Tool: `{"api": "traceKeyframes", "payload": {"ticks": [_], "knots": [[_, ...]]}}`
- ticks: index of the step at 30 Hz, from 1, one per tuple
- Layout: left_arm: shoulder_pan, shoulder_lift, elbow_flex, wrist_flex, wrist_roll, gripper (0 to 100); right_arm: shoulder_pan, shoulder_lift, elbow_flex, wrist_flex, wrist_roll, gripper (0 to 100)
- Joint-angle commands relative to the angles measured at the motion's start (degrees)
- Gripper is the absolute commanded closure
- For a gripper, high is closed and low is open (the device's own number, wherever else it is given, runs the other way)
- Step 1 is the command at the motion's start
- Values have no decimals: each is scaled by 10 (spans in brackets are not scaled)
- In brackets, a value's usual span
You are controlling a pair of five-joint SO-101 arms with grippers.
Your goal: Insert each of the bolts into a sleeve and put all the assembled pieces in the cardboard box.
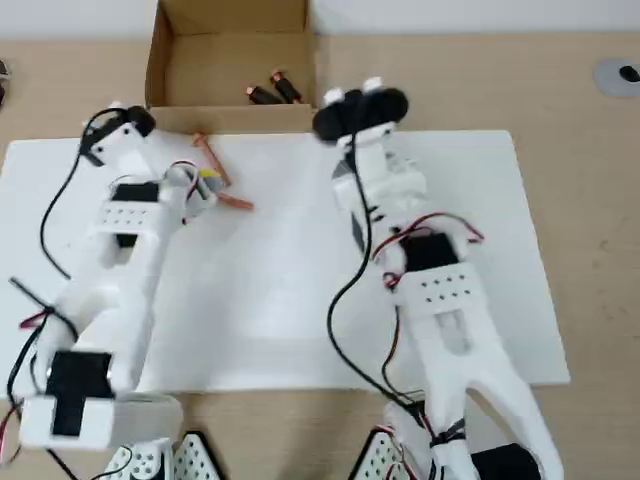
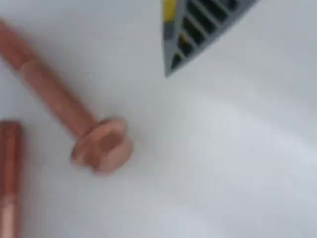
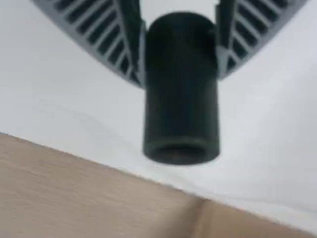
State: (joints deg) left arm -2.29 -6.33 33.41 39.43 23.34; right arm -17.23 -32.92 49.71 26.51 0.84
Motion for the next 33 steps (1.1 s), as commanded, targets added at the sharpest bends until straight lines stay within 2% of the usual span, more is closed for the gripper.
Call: {"api": "traceKeyframes", "payload": {"ticks": [1,10,15,20,26,33], "knots": [[-11,-62,34,-51,5,729,-15,-15,23,-51,4,987],[-24,-66,36,-60,118,729,-15,-15,26,-55,4,987],[-6,-57,0,-15,149,729,-15,-15,26,-55,4,987],[28,25,-88,49,154,729,-15,-15,26,-54,4,987],[27,161,-224,120,169,729,-15,-15,26,-54,5,987],[6,231,-295,136,214,729,-15,-15,26,-54,6,987]]}}
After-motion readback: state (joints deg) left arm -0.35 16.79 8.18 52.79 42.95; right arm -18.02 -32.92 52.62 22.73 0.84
